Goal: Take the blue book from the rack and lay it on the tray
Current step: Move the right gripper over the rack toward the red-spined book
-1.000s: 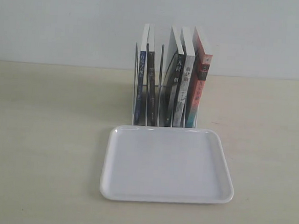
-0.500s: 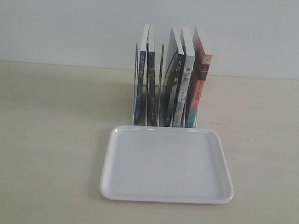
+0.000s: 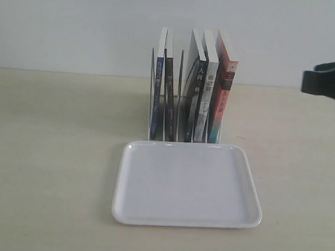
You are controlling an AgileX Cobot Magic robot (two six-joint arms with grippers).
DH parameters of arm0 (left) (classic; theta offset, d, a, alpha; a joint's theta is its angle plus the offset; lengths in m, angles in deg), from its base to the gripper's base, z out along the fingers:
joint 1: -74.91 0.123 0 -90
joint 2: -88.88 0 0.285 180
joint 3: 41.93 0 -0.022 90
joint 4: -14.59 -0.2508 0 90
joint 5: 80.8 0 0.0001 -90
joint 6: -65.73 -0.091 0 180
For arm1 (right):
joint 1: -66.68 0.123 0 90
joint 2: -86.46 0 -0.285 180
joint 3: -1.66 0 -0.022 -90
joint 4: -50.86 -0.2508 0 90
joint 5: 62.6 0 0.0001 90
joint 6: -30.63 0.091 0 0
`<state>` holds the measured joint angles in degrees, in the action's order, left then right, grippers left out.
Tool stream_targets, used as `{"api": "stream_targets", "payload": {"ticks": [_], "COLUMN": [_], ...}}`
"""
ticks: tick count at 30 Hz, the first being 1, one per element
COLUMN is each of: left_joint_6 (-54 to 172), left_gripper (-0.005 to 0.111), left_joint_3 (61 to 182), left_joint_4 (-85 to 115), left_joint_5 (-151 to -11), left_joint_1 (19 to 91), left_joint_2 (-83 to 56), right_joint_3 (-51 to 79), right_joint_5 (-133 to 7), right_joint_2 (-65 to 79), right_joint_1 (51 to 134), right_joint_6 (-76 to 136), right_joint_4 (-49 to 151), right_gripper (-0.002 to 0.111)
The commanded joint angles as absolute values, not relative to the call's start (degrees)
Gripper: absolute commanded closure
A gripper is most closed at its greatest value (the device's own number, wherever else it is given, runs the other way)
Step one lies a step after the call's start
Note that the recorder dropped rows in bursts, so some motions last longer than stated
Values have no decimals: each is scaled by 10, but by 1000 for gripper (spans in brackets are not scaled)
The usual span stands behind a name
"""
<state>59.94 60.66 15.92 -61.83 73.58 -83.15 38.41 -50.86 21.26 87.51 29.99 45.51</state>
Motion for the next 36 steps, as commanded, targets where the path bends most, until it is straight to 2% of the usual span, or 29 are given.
{"api": "stream_targets", "payload": {"ticks": [1, 15, 20, 27, 29, 30, 32, 36], "left_joint_6": [597, 597, 597, 597, 597, 597, 597, 597], "left_gripper": [102, 102, 102, 102, 102, 102, 102, 102], "left_joint_3": [609, 609, 609, 609, 609, 609, 609, 609], "left_joint_4": [161, 161, 161, 161, 161, 161, 161, 161], "left_joint_5": [-626, -626, -626, -626, -626, -626, -626, -626], "left_joint_1": [737, 737, 737, 737, 737, 737, 737, 737], "left_joint_2": [-833, -833, -833, -833, -833, -833, -833, -833], "right_joint_3": [304, -1, -100, -183, -222, -255, -304, -381], "right_joint_5": [-446, -190, -90, -73, -70, -53, -28, 22], "right_joint_2": [144, -60, -136, -226, -254, -276, -308, -370], "right_joint_1": [906, 905, 870, 803, 803, 803, 803, 803], "right_joint_6": [293, 314, 323, 250, 250, 252, 271, 278], "right_joint_4": [454, 466, 465, 346, 347, 348, 348, 348], "right_gripper": [109, 109, 109, 107, 92, 73, 59, 64]}}
